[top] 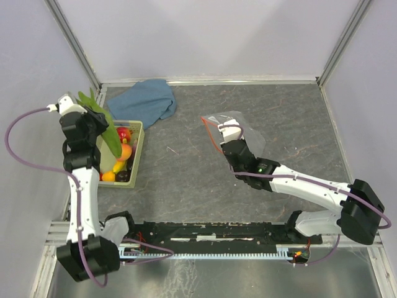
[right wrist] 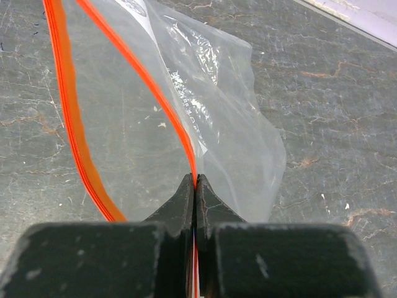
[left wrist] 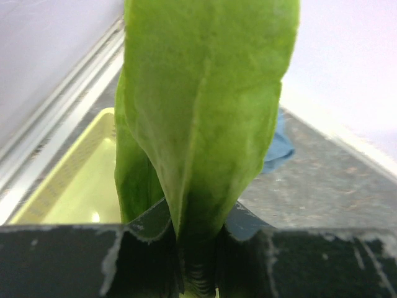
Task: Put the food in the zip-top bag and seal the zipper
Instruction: Place the fake vegetable in the zipper food storage bag.
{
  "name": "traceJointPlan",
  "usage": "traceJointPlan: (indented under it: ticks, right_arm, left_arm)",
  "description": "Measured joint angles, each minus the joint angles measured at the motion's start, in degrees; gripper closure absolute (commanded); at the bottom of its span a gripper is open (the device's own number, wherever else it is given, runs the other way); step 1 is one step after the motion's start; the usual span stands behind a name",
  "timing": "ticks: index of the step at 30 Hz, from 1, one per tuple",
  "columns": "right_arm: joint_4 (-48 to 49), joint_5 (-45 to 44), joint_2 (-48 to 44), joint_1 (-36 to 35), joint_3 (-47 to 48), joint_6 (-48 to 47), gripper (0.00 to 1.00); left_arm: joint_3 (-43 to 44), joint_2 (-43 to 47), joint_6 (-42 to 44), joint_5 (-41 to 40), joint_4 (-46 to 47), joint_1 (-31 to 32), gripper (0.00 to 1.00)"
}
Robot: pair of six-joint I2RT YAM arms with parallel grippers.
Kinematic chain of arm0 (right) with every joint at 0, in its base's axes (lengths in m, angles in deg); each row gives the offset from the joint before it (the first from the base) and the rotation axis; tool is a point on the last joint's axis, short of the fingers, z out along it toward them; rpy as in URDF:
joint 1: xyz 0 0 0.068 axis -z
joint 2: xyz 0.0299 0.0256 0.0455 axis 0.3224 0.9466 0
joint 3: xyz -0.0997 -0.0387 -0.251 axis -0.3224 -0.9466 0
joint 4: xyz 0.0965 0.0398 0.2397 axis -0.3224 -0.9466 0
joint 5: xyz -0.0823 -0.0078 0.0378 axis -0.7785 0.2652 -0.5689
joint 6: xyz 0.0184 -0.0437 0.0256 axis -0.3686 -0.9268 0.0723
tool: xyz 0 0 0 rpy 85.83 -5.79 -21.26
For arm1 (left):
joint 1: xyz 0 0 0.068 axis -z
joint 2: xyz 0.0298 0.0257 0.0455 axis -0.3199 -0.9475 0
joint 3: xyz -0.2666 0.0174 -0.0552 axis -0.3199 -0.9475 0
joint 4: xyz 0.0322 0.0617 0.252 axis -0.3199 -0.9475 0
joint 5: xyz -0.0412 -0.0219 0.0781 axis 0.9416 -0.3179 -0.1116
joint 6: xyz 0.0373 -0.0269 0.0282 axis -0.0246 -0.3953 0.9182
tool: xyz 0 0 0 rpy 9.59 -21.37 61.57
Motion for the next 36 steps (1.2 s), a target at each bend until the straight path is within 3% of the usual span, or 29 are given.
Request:
traceJointPlan:
  ticks: [6,17,26,36]
  right_arm:
    - [-3.2,1.4,3.1,0.0,3.4,2.3,0.98]
    - [-7.5,4.3,7.3,0.0,8.0,9.6,0.98]
    - [-9.7,8.5,10.5,0.0,12.2,17.1,0.98]
    - [-9.9,15.0,12.1,0.0,13.6,22.0,0.98]
  left_arm:
    - [-8.3,7.3,-9.5,2.2,7.2,6.3,0.87]
    - [-20.4,8.8,-20.9,0.5,23.8,23.2,0.97]
    - [-24.3,7.7,-24.8,-6.8,40.4,34.6,0.97]
    - [-25.7,3.8,-24.9,-14.4,55.3,43.0,0.97]
